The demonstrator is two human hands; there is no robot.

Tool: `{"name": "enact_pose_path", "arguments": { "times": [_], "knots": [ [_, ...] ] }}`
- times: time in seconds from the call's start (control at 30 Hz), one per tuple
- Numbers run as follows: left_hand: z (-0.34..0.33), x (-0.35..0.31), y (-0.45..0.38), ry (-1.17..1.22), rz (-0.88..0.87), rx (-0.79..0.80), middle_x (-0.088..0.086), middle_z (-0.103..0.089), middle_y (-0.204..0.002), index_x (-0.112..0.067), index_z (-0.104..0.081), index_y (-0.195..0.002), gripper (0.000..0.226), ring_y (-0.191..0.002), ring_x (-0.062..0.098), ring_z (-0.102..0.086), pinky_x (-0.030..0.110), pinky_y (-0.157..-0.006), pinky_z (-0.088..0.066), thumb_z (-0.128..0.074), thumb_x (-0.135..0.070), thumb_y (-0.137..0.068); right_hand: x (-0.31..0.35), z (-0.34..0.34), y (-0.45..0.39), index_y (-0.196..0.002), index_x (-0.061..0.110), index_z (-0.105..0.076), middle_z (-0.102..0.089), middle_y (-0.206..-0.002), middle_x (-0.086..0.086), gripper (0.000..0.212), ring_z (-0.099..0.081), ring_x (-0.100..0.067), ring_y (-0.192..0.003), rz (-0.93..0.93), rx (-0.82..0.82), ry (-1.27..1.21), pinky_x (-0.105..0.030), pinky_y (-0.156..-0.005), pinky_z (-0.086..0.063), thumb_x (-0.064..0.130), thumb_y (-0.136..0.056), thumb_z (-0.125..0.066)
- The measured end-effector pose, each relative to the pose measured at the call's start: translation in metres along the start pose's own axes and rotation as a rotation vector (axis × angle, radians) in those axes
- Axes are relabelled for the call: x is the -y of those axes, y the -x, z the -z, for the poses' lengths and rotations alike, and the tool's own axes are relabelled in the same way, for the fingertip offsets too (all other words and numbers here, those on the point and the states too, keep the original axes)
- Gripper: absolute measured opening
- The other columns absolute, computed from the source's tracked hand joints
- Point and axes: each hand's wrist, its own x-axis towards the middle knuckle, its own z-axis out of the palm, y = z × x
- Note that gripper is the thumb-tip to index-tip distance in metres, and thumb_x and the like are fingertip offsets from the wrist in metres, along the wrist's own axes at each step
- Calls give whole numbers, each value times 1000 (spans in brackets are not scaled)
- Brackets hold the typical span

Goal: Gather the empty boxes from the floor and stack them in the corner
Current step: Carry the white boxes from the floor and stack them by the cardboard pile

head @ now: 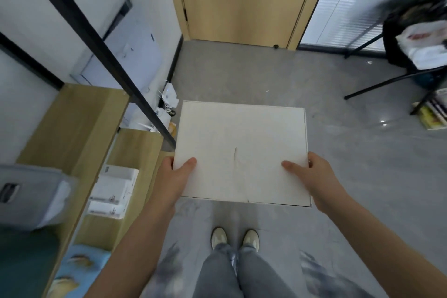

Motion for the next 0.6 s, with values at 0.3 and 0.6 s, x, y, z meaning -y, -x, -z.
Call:
{"name": "enact_pose_path", "arguments": {
  "times": [0.3, 0.6],
  "knots": [
    [32, 16, 68, 166, 5, -199, -11, -57, -94, -14, -51, -117, 29, -80, 1, -53, 21, -60, -40, -62, -29, -94, 31, -12, 23, -109, 11, -63, -70, -101, -5, 31, -68, -25, -88, 103, 200, 82, -40, -79, -55, 12, -80, -74],
    [22, 72, 149, 357, 123, -520, -1, -63, -106, -18, -55, -112, 28, -85, 12, -59, 31, -71, -49, -66, -32, -90, 42, -26, 29, -105, 8, -63, -71, -96, -5, 28, -67, -23, -82, 228, 492, 296, -36, -73, -54, 12, -80, -75]
  ]
}}
